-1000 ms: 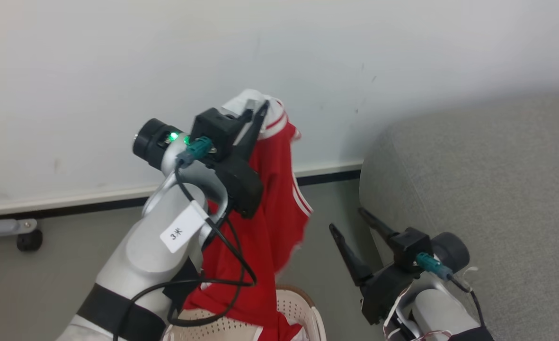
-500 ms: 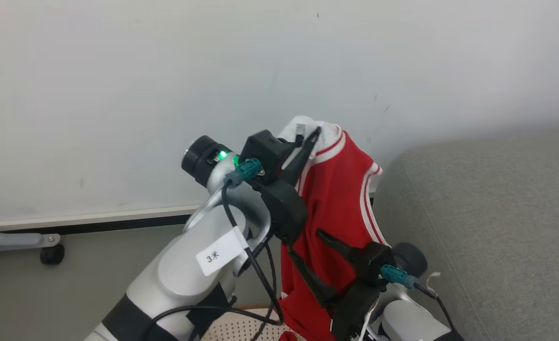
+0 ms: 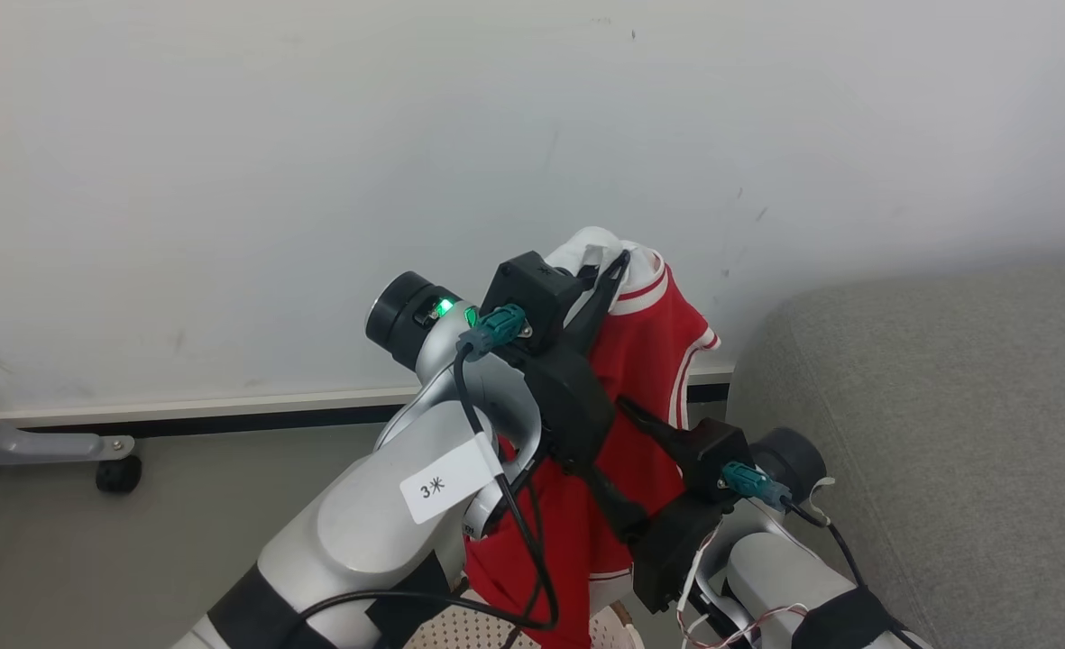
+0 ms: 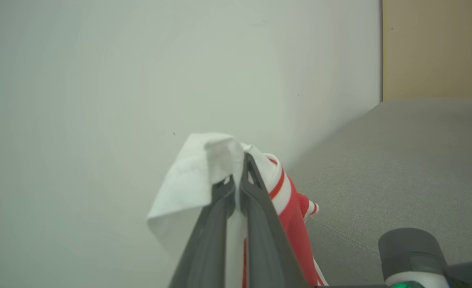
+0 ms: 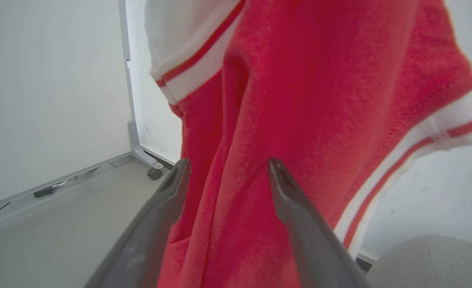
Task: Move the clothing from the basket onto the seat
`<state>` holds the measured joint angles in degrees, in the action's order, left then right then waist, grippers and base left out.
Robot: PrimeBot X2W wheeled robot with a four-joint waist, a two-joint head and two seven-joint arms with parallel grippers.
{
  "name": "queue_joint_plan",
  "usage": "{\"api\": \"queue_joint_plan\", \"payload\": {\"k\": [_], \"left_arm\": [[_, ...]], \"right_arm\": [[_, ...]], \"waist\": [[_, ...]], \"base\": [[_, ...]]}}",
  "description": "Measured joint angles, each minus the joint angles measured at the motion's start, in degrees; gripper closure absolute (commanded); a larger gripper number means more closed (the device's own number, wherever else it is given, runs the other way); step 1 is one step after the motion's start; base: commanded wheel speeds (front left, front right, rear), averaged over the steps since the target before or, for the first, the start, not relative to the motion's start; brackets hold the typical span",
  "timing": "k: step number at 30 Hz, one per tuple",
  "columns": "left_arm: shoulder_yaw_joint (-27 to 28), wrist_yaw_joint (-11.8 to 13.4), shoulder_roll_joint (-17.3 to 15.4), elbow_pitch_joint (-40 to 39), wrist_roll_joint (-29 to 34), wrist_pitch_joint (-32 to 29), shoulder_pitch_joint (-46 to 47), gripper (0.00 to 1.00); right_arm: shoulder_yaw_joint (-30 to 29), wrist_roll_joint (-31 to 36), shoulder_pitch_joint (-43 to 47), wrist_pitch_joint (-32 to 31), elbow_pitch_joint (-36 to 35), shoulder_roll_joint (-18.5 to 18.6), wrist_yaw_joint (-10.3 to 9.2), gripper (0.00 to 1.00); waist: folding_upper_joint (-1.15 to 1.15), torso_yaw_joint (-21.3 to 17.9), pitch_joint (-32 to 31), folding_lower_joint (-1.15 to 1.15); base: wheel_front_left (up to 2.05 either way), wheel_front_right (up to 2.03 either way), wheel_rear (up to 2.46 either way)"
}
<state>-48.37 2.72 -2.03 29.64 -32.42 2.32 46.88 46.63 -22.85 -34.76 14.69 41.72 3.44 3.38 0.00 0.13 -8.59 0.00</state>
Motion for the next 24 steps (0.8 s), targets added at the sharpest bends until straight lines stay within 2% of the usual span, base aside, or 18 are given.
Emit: {"api": "queue_joint_plan", "payload": {"k": [6,8,10,20,21,22,23,24], "left_arm": [[-0.78,0.9,-0.11,0.14,-0.83,-0.76,0.02,1.0],[-1.57,1.01,-0.05,-0.45,-1.92,-1.04,0.08,1.0],[-2.14,1.33,-0.05,-0.6,-2.57,-1.23,0.31,1.0],[0.85,2.33,-0.65,3.04,-3.41,-1.11,0.31,1.0],[1.31,2.33,-1.03,3.39,-3.5,-0.73,0.04,0.86],[1.67,2.34,-1.41,3.81,-3.65,-0.47,-0.25,0.65],[2.02,2.35,-1.78,4.21,-3.8,-0.12,-0.57,0.59],[2.4,2.41,-2.15,4.59,-3.85,0.22,-0.91,0.42]], "right_arm": [[0.9,-1.91,-1.03,0.0,1.4,0.0,-1.31,0.0],[1.25,-1.99,-1.97,0.0,1.94,0.03,-1.49,0.56],[1.47,-2.29,-2.86,0.0,2.57,0.02,-1.93,1.0],[2.33,-3.89,-4.53,0.0,3.46,-0.03,-1.85,1.0],[2.24,-3.91,-4.79,0.0,3.54,-0.01,-1.82,1.0],[2.04,-3.93,-4.93,0.0,3.67,0.01,-1.74,1.0],[1.81,-3.94,-4.98,0.0,3.81,0.01,-1.49,1.0],[1.55,-3.94,-5.02,0.0,3.97,0.0,-1.34,1.0]], "waist": [[0.0,0.16,0.3,0.0],[0.0,0.35,0.48,0.0],[0.0,0.59,0.67,0.0],[0.0,0.51,1.42,0.0],[0.0,0.27,1.47,0.0],[0.0,0.02,1.52,0.0],[0.0,-0.24,1.56,0.0],[0.0,-0.54,1.61,0.0]], "base": [[0.0,0.0,0.0],[0.0,0.0,0.0],[0.0,0.0,0.0],[0.0,0.0,0.0],[0.0,0.0,0.0],[0.0,0.0,0.0],[0.0,0.0,0.0],[0.0,0.0,0.0]]}}
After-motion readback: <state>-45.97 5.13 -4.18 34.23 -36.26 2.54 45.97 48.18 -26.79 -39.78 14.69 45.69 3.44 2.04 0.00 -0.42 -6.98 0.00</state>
